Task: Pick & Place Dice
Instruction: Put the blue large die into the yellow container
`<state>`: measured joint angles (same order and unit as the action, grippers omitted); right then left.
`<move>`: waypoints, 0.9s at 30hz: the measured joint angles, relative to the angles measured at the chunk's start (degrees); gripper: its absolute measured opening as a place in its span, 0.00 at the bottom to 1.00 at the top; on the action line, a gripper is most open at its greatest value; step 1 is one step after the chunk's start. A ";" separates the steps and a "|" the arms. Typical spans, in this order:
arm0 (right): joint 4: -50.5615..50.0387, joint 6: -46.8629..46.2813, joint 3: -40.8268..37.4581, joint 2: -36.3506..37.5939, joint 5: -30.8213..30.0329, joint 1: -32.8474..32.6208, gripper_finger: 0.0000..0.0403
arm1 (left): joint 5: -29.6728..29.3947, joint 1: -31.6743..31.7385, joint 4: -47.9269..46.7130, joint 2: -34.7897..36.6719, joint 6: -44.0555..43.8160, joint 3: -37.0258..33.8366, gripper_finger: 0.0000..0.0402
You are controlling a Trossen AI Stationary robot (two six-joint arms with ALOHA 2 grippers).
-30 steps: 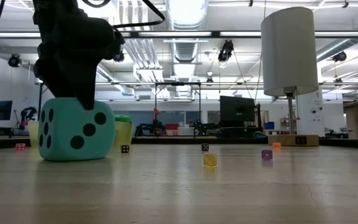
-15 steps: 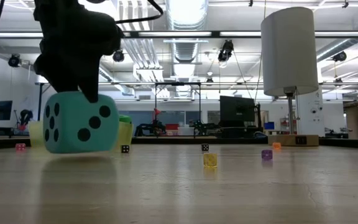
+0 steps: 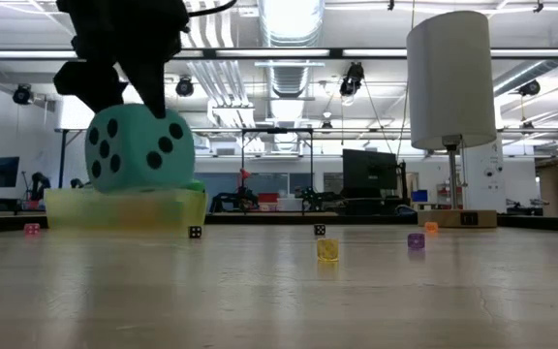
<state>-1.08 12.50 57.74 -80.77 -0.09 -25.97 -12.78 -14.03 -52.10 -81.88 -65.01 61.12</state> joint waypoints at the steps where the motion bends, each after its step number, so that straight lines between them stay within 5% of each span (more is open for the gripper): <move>1: -0.02 0.05 0.00 0.00 0.00 0.00 0.07 | -0.18 0.93 -1.16 0.97 0.00 0.00 0.83; 14: -0.02 -0.03 0.00 0.00 0.00 0.00 0.07 | -4.17 18.06 -13.30 12.78 2.13 0.00 0.83; 27: -0.02 -0.05 0.00 0.00 0.00 0.01 0.07 | -13.96 37.09 -18.88 14.65 4.26 -0.02 0.83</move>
<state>-1.10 12.45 57.74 -80.77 -0.09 -25.96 -26.74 23.06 -70.99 -67.22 -60.75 61.10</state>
